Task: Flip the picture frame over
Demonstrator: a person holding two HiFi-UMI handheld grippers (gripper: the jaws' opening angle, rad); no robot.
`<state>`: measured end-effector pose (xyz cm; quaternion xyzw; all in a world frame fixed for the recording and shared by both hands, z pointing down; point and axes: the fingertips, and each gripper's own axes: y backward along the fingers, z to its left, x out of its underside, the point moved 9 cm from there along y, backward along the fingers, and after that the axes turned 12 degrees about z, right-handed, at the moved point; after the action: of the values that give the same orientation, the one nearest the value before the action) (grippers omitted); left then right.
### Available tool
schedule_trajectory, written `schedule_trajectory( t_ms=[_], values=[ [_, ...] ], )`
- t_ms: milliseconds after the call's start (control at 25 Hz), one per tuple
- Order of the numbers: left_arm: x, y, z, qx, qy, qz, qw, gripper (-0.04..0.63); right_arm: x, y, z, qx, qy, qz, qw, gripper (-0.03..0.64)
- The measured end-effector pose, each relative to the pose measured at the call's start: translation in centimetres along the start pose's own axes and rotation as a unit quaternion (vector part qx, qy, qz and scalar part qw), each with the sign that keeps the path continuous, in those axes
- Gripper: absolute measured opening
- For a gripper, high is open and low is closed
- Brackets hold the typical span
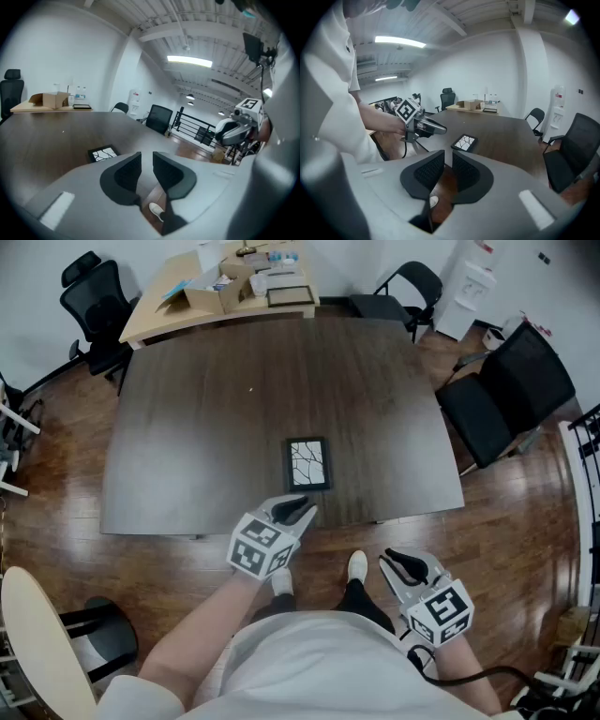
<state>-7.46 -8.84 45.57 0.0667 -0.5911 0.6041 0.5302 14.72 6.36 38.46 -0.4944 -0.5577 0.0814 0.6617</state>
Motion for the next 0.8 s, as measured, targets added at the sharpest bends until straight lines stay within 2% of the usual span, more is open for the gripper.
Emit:
schedule_trajectory(
  t_ms=[120,240,400,520,640,800],
  values=[
    [-0.6,-4.7,1.6,-0.052,0.025,0.036,0.9977,0.089,-0.8,0.1,-3.0,0.001,0.007,-0.002,1.000,0.055],
    [-1.0,-9.1,2.6,-0.106,0.055,0.062,0.9908,0.106,-1.0,1.0,-6.2,-0.003,0.017,0.005,1.000,0.055],
    [-1.4,-13.9,3.9,-0.182,0.085,0.083,0.9761,0.115,0.2,2.5,-10.2,-0.013,0.022,0.024,0.999,0.055],
    [-0.9,-16.8,4.3,-0.229,0.108,0.106,0.9616,0.115,1.8,3.6,-12.9,-0.021,0.021,0.042,0.999,0.055],
    [-0.4,-17.9,4.2,-0.262,0.120,0.120,0.9499,0.112,2.7,4.5,-14.8,-0.029,0.020,0.051,0.998,0.052],
    [-0.3,-17.8,4.1,-0.303,0.125,0.114,0.9378,0.098,3.0,4.7,-16.7,-0.036,0.023,0.053,0.998,0.052]
  ],
)
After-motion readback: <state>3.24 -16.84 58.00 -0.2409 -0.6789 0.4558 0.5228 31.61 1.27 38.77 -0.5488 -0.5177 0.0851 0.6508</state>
